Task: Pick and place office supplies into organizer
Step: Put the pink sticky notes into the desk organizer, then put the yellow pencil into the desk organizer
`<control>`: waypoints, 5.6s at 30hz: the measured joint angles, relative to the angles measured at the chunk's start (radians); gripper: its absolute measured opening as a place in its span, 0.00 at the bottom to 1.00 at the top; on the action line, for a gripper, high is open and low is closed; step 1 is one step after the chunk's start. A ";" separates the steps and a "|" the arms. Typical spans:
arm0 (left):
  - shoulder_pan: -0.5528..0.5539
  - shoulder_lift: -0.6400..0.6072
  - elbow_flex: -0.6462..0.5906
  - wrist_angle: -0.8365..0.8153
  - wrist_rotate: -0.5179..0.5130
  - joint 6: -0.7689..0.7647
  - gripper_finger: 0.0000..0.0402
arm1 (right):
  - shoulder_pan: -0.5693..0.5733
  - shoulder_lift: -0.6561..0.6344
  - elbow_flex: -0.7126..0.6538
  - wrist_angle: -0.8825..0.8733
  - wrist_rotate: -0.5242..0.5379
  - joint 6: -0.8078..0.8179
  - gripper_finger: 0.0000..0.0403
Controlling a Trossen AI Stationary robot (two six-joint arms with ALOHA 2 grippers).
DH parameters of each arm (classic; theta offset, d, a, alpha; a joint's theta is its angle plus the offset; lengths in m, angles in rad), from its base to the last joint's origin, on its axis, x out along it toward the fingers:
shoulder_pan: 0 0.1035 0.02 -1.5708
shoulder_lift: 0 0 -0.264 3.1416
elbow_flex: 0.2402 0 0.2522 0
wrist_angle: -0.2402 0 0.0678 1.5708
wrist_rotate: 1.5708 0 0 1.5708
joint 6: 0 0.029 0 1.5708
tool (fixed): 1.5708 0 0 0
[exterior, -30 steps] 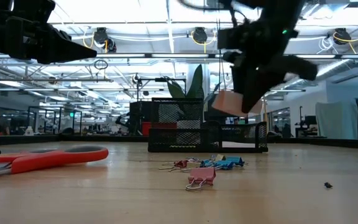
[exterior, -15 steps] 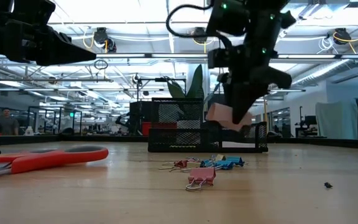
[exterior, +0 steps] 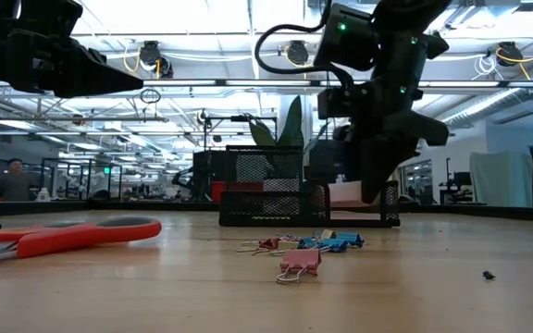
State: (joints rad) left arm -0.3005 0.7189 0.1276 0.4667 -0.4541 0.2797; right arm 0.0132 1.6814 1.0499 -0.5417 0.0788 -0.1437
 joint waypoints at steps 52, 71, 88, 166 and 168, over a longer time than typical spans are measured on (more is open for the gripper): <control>0.000 0.000 0.000 0.001 0.000 0.006 0.04 | -0.045 0.005 -0.110 0.171 -0.033 0.007 0.00; 0.000 0.000 0.000 0.001 0.000 -0.001 0.04 | -0.008 -0.023 -0.071 0.224 0.027 0.020 0.00; 0.000 0.000 0.000 0.006 0.001 0.005 0.04 | 0.175 -0.240 0.023 0.219 0.209 0.047 0.00; -0.494 0.156 0.310 -0.470 -0.337 -0.564 0.01 | 0.022 -0.649 -0.997 1.533 -0.205 -0.046 0.02; -0.493 0.230 0.408 -0.556 -0.337 -0.617 0.01 | 0.015 -0.649 -0.997 1.533 -0.205 -0.053 0.02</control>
State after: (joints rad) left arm -0.7933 0.9485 0.5355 -0.0890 -0.7908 -0.3372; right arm 0.0277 1.0321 0.0532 0.9911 -0.1265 -0.1972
